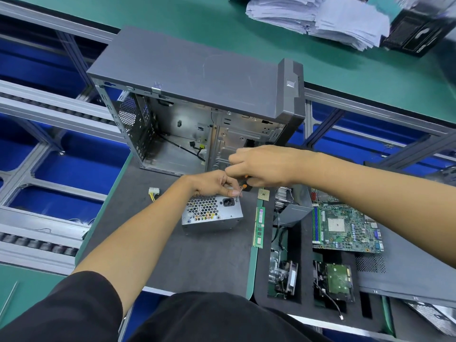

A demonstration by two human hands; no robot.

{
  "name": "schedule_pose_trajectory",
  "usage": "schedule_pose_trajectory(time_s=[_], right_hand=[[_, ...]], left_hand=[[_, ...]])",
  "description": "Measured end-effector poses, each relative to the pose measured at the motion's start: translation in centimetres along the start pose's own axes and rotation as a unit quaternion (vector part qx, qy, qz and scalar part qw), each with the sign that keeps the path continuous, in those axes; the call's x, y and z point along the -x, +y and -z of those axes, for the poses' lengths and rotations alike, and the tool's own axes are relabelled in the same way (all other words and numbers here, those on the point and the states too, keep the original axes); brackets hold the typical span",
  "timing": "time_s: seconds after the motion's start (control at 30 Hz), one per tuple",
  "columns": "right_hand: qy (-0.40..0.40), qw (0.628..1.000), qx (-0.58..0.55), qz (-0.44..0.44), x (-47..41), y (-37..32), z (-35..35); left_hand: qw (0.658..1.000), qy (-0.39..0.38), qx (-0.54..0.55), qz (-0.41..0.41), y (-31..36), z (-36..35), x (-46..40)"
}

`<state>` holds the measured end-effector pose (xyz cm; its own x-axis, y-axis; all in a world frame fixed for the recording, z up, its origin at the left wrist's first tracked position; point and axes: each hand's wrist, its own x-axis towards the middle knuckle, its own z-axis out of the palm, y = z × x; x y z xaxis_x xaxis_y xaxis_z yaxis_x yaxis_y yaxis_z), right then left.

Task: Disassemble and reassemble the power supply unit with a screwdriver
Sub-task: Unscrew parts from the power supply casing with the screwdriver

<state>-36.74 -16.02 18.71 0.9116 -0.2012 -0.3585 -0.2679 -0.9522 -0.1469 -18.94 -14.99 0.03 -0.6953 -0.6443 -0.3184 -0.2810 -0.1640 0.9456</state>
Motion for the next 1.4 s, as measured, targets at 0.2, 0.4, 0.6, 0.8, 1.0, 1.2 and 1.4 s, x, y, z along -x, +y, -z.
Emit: schedule_pose_trajectory(time_s=[0.2,0.4,0.6,0.8,1.0,1.2,1.4], right_hand=[[-0.005,0.999,0.031,-0.018,0.02,-0.14,0.05],[-0.009,0.999,0.027,-0.022,0.23,-0.62,-0.13],[-0.032,0.997,0.067,-0.007,-0.02,-0.17,0.26],[-0.005,0.999,0.017,-0.038,0.14,-0.51,-0.28],[-0.01,0.999,0.034,-0.008,-0.33,-0.18,0.13],[0.027,0.996,-0.017,-0.085,-0.48,0.21,-0.6],[0.046,0.999,-0.016,-0.022,-0.6,-0.02,0.17]], left_hand=[[1.0,-0.004,0.02,0.003,0.05,-0.15,-0.06],[1.0,0.006,0.029,0.008,-0.03,-0.11,0.05],[0.999,0.026,0.026,-0.003,-0.16,-0.2,-0.18],[0.999,0.013,0.037,0.016,0.05,-0.25,-0.06],[0.998,0.019,0.051,0.01,0.26,-0.35,0.15],[0.999,0.016,0.025,0.018,0.24,-0.16,-0.01],[0.999,0.017,0.032,0.015,0.46,-0.28,0.14]])
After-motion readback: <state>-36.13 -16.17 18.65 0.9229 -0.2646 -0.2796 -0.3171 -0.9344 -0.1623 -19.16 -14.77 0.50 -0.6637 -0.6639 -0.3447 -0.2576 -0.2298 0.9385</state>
